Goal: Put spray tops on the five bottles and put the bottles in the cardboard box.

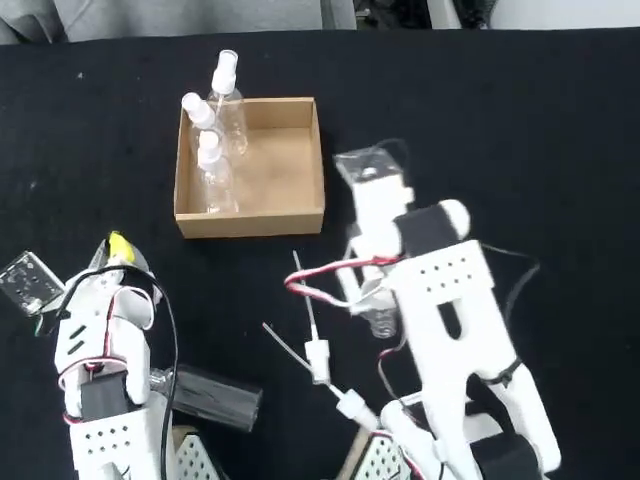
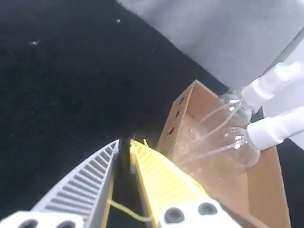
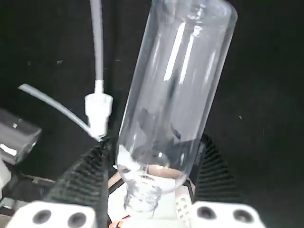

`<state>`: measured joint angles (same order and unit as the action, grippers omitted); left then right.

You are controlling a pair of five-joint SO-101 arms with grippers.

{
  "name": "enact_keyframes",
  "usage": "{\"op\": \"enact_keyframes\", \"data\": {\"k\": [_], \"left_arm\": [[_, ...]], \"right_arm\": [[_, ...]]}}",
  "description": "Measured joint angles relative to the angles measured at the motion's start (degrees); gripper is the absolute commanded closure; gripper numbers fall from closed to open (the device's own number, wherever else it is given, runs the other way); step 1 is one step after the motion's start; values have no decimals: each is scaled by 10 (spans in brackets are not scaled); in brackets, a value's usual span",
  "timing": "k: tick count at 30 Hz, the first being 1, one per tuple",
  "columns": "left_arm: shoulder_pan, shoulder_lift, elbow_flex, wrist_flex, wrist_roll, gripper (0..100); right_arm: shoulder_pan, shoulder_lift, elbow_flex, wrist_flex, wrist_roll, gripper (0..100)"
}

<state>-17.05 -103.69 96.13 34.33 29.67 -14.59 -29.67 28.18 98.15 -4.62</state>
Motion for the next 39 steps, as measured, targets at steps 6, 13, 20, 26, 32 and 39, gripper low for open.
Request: {"op": "enact_keyframes", "data": {"k": [6,13,20,26,32,39], "left_arm": [[-23,0,0,9,0,970],[-47,0,0,11,0,970],[-48,0,0,11,0,970],[-48,0,0,11,0,970],[-48,0,0,11,0,970],[-48,0,0,11,0,970]], "right_arm": [[67,0,40,-33,-25,875],[95,0,41,-88,-167,875],[101,1,83,-179,-328,875],[101,1,135,-280,-396,871],[101,1,179,-363,-458,871],[101,1,225,-448,-478,870]]}}
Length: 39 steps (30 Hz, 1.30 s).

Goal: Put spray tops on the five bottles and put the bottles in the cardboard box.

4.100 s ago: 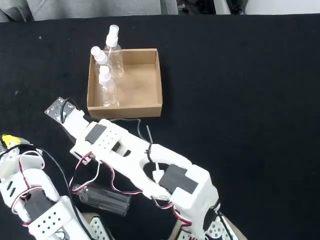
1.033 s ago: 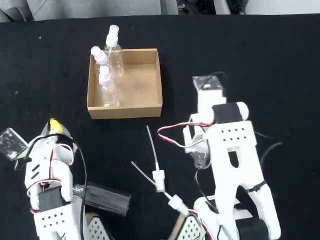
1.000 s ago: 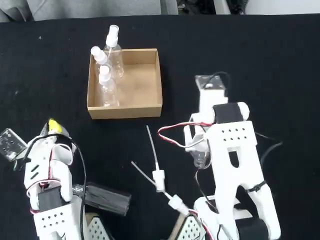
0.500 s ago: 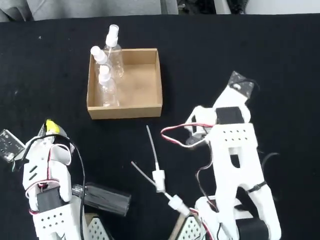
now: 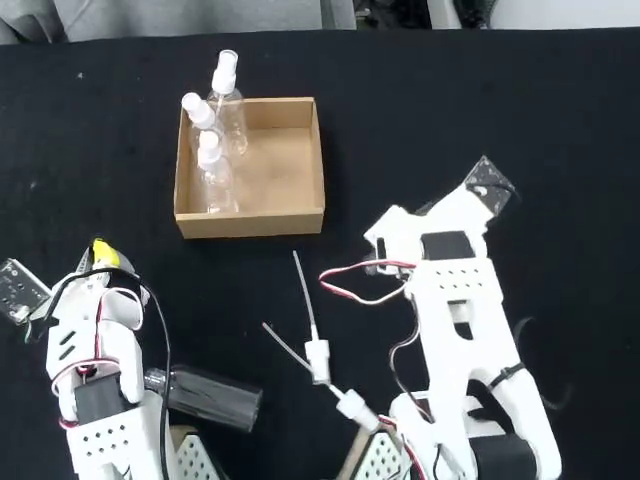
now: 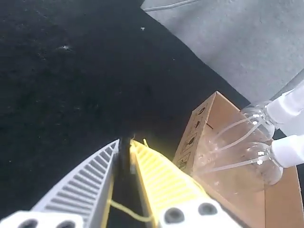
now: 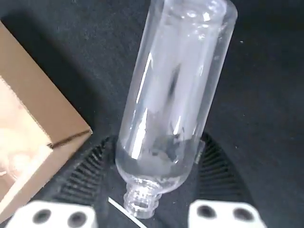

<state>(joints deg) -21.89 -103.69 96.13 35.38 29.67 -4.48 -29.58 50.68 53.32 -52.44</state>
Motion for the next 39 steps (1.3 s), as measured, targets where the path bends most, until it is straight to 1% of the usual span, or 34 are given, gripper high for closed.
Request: {"op": "enact_keyframes", "data": {"k": [3,9,12,17,25,28,31,36,39], "left_arm": [[0,0,0,0,0,970],[0,0,0,0,0,970],[0,0,0,0,0,970],[0,0,0,0,0,970],[0,0,0,0,0,970],[0,0,0,0,0,970],[0,0,0,0,0,970],[0,0,0,0,0,970],[0,0,0,0,0,970]], "right_arm": [[-8,1,17,-32,-3,841],[-11,1,30,-61,-4,647],[-27,1,37,-61,-4,603],[-45,1,40,-61,-4,603],[-47,1,40,-61,-4,603],[-47,1,40,-61,10,603],[-47,1,33,-26,17,603],[-47,-4,-19,70,18,603],[-47,-30,-40,103,36,603]]}}
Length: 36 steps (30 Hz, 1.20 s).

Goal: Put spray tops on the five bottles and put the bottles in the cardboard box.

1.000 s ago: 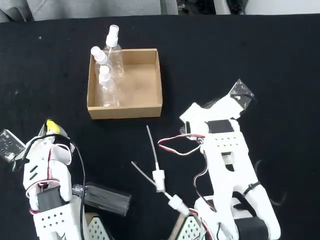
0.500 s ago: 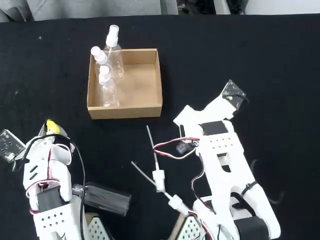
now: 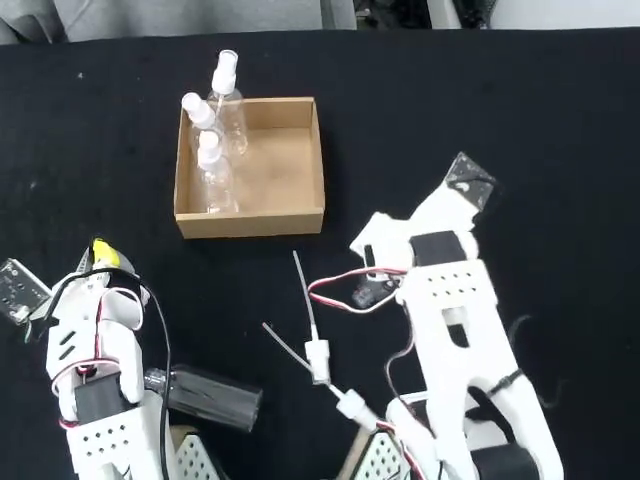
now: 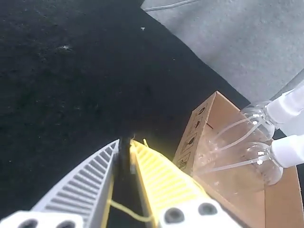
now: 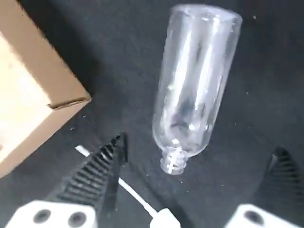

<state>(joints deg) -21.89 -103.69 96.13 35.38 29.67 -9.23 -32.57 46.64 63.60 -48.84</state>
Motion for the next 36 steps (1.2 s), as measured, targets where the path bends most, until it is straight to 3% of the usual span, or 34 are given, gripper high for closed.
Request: {"op": "enact_keyframes", "data": {"k": [15,30,36], "left_arm": [[0,0,0,0,0,970],[-31,0,0,0,0,970],[-30,0,0,0,0,970]], "right_arm": [[0,-23,-5,71,186,603],[0,-23,-5,72,494,603],[0,-23,-5,76,683,603]]}}
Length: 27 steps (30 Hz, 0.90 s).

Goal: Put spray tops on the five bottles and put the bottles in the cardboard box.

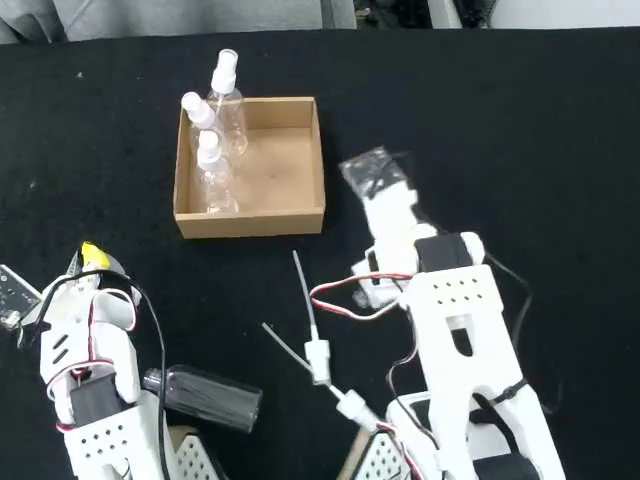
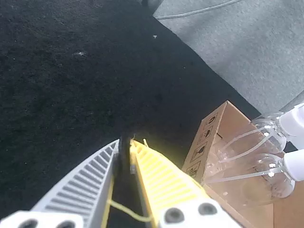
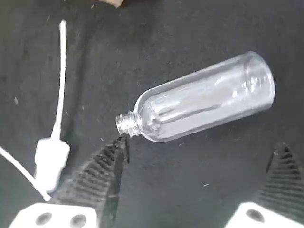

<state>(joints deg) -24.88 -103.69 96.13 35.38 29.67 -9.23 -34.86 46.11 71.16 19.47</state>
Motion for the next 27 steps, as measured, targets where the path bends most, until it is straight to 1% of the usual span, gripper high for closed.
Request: {"op": "enact_keyframes", "data": {"k": [3,8,15,20,27], "left_arm": [[0,0,0,0,0,970],[-2,0,0,0,0,970],[-2,0,0,0,0,970],[-2,0,0,0,0,970],[-2,0,0,0,0,970]], "right_arm": [[0,0,0,0,68,603],[0,0,0,13,154,603],[0,0,0,40,308,603],[25,0,0,40,410,603],[73,0,0,40,527,603]]}}
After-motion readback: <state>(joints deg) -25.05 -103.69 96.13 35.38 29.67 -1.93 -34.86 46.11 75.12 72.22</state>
